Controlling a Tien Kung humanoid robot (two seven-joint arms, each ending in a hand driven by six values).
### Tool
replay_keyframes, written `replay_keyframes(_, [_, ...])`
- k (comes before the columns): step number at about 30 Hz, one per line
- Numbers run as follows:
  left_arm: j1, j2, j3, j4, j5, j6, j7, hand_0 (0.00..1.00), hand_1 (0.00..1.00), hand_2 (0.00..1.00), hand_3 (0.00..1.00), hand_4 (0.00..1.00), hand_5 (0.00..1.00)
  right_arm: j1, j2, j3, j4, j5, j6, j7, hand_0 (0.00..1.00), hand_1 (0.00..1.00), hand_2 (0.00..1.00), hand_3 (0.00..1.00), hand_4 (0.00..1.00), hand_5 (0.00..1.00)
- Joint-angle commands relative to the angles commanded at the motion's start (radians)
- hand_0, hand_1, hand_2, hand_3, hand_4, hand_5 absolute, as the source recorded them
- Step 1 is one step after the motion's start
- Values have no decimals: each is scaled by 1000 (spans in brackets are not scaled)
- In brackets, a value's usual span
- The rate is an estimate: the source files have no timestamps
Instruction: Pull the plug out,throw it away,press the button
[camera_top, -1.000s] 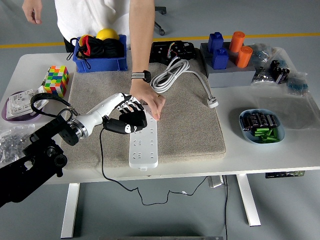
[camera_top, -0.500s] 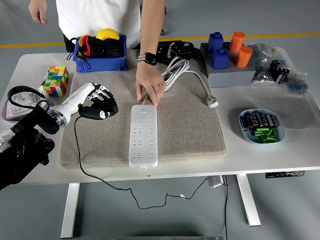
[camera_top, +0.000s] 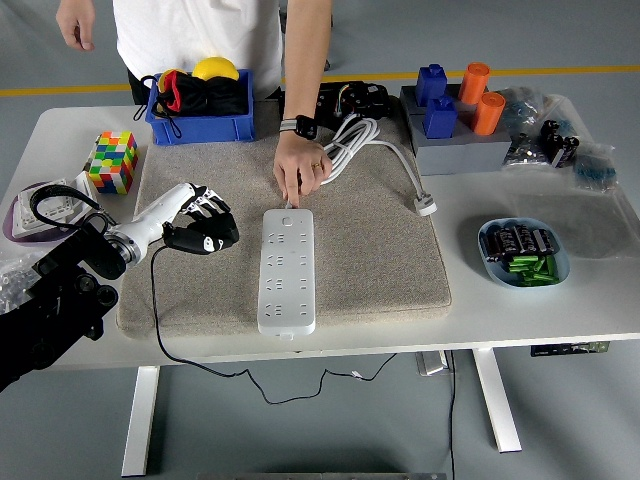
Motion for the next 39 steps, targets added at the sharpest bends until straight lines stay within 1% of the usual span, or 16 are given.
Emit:
replay_keyframes(4, [2, 0, 5, 7, 1, -15, 9, 754, 732, 669, 725, 853, 2, -1, 0, 0, 0, 0, 0, 1, 748, 660, 647, 616, 660, 480])
replay_keyframes(5, [2, 0, 4, 7, 1, -17, 10, 821, 854, 792, 839, 922, 2, -1, 0, 0, 0, 0, 0, 0, 748, 660, 647, 616, 660, 480])
replay_keyframes(10, [0, 1, 0, 7, 13, -29, 23, 821, 854, 792, 839, 922, 2, 0, -1, 0, 0, 0, 0, 1, 748, 660, 647, 616, 660, 480])
replay_keyframes(11, [0, 1, 0, 6, 15, -30, 25, 897, 952, 901, 912, 984, 82, 0, 0, 1, 0, 0, 0, 1, 748, 660, 647, 616, 660, 480])
replay_keyframes(16, [2, 0, -11, -4, 25, -26, 25, 897, 952, 901, 912, 984, 82, 1, -1, 1, 0, 1, 0, 1, 748, 660, 647, 616, 660, 480])
replay_keyframes(17, [3, 0, -15, -10, 27, -24, 23, 904, 965, 926, 921, 998, 142, 1, -1, 1, 0, 1, 0, 1, 748, 660, 647, 616, 660, 480])
replay_keyframes(20, [5, -1, -27, -35, 32, -5, 6, 904, 965, 926, 921, 998, 142, 0, -1, 2, 0, -1, 0, 0, 748, 660, 647, 616, 660, 480])
replay_keyframes(22, [4, -1, -32, -64, 27, 12, -10, 904, 965, 926, 921, 998, 142, -1, -1, 2, 0, -1, 1, 0, 748, 660, 647, 616, 660, 480])
replay_keyframes(23, [3, -1, -32, -80, 24, 20, -19, 886, 908, 867, 898, 997, 159, -1, 0, 1, 0, -1, 1, 0, 748, 660, 648, 615, 660, 480])
replay_keyframes(26, [-5, -5, -26, -116, 14, 37, -36, 886, 908, 867, 898, 997, 159, 0, 0, 0, 0, 0, 1, 1, 748, 660, 648, 615, 660, 480])
replay_keyframes(28, [-15, -10, -15, -128, 7, 41, -40, 886, 908, 867, 898, 997, 159, 0, 0, -1, 0, 0, 1, 1, 748, 660, 648, 615, 660, 480])
replay_keyframes(29, [-22, -13, -6, -131, 2, 41, -40, 611, 601, 572, 833, 819, 21, -1, -1, -2, 0, 1, 1, 1, 748, 659, 648, 615, 661, 480])
replay_keyframes(30, [-25, -15, -3, -131, 0, 41, -40, 611, 601, 572, 833, 819, 21, -1, -1, -3, 0, 2, 1, 2, 748, 659, 648, 615, 661, 480])
replay_keyframes(34, [-75, -41, 45, -95, -50, 32, -28, 611, 601, 572, 833, 819, 21, 2, -1, -4, 0, 3, 0, 2, 748, 659, 648, 615, 661, 480])
replay_keyframes(35, [-84, -45, 56, -86, -60, 32, -27, 154, 50, 113, 681, 572, 2, 2, -1, -5, 0, 3, 1, 2, 748, 659, 648, 615, 660, 480])
replay_keyframes(39, [-121, -64, 108, -42, -90, 27, -19, 154, 50, 113, 681, 572, 2, 2, -1, -4, 0, 4, -1, 1, 748, 659, 648, 615, 660, 480])
